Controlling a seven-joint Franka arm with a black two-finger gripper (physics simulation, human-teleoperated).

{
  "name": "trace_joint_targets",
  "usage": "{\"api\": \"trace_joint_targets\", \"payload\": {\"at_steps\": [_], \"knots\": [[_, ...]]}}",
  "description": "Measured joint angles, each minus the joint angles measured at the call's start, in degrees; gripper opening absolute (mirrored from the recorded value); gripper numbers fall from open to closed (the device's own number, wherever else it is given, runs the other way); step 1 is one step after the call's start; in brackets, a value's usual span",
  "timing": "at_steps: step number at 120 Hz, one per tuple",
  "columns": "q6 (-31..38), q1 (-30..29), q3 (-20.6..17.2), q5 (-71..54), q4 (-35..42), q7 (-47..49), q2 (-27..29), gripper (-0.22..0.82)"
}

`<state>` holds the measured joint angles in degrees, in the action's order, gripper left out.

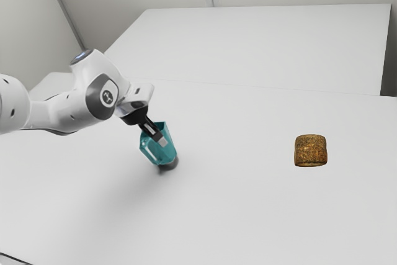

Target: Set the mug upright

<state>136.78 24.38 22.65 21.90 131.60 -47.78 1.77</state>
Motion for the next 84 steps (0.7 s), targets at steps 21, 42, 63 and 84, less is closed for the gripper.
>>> {"api": "trace_joint_targets", "payload": {"at_steps": [21,42,63,84], "knots": [[0.18,0.13,-0.2,-0.61,0.83,7.61,0.21,-0.18],[1.99,-0.61,-0.09,-1.4,0.6,13.4,-1.59,-0.18],[3.5,-0.98,0.37,-1.59,0.53,17.78,-2.5,-0.18],[4.23,-0.75,0.27,-1.47,0.52,21.1,-3.46,-0.16]]}}
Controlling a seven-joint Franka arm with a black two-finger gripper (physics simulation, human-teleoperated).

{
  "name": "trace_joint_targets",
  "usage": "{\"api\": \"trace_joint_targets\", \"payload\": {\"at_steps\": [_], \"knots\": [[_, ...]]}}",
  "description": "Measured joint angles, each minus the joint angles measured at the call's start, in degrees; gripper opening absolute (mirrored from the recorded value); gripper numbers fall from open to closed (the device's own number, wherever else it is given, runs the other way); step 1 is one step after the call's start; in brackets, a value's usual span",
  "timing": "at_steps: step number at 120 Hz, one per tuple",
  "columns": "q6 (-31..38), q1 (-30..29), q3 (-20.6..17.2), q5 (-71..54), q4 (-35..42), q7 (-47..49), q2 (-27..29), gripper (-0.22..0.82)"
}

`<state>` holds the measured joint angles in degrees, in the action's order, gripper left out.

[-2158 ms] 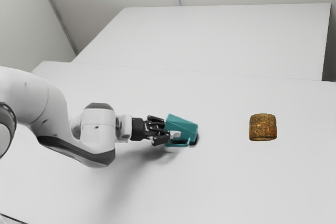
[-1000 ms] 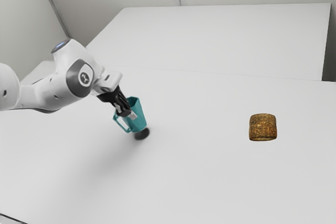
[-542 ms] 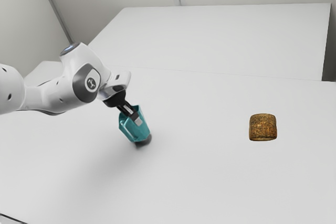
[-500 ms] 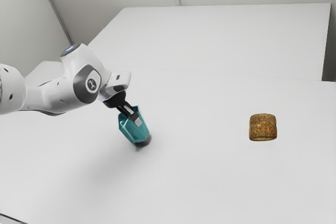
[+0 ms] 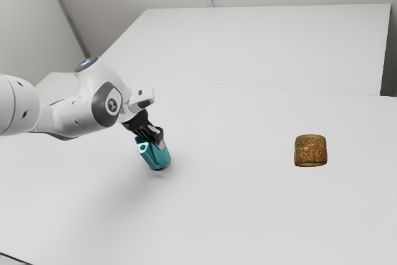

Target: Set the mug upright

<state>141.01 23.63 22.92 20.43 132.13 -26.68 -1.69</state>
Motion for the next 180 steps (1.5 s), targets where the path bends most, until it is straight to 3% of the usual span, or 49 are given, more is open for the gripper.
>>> {"api": "trace_joint_targets", "payload": {"at_steps": [25,51,81,92,96,107,113,139,161,180], "knots": [[0.1,1.11,-0.15,0.88,0.0,2.18,0.16,0.24],[0.33,1.49,-0.31,1.52,-0.1,3.84,2.6,0.43],[-3.49,0.3,-0.55,1.64,-0.23,6.4,5.79,0.51],[-7.78,-0.51,-1.2,-2.22,-6.46,7.23,5.56,0.54],[-10.11,-1.74,-2.4,-4.41,-10.43,7.5,4.25,0.55],[-16.77,-10.12,-10.97,-9.81,-20.07,8.15,1.53,0.57],[-20.03,-12.54,-13.7,-11.96,-23.25,8.44,1.1,0.58],[-31.6,-12.79,-15.43,-17.9,-30.35,9.41,2.38,0.59],[-37.73,-18.15,-21.26,-19.04,-34.58,9.94,1.85,0.6],[-40.73,-18.87,-22.2,-19.43,-37.18,9.89,1.77,0.6]]}}
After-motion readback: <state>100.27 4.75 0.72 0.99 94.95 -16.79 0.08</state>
